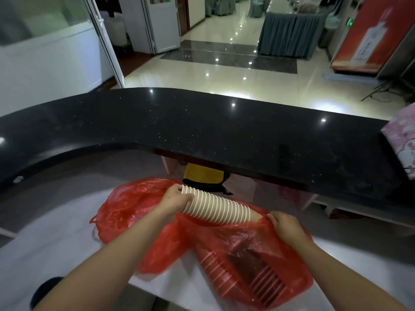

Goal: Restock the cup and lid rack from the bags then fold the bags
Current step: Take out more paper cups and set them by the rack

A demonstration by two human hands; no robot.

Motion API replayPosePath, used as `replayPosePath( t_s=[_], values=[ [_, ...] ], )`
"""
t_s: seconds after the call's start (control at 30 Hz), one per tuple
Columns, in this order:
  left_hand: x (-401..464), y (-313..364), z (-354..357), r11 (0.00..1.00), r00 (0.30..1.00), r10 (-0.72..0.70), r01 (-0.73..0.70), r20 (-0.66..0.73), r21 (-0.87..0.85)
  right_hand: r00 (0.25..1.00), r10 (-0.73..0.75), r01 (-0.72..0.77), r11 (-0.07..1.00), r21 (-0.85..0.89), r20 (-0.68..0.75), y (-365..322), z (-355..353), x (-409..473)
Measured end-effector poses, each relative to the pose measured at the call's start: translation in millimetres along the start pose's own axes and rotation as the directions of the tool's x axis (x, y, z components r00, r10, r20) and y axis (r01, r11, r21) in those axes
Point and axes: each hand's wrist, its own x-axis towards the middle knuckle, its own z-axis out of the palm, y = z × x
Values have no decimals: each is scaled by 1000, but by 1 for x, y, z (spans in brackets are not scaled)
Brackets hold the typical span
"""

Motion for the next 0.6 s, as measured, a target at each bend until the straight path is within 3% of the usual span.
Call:
replayPosePath(
  t_s=[0.17, 0.3, 0.47, 0.53, 0.6],
  values=[
    [7, 1, -42, 998, 1000, -3, 2, -19, -61, 1000, -16, 16, 1000, 5, 12, -21, -8, 6],
    [7, -3, -83, 996, 999, 1, -5, -46, -89, 972, -235, 236, 971, 29, -26, -61, -12, 13],
    [-4, -16, -138, 990, 999, 5, -13, -52, -138, 913, -402, 408, 900, -152, 72, -125, -6, 22],
    [-13, -24, -160, 979, 998, -24, 10, -64, -203, 927, -369, 374, 922, -95, 74, -148, -2, 24],
    [-22, -36, -183, 957, 995, -64, 40, -74, -288, 945, -324, 314, 937, 153, 44, -169, 1, 24]
  ],
)
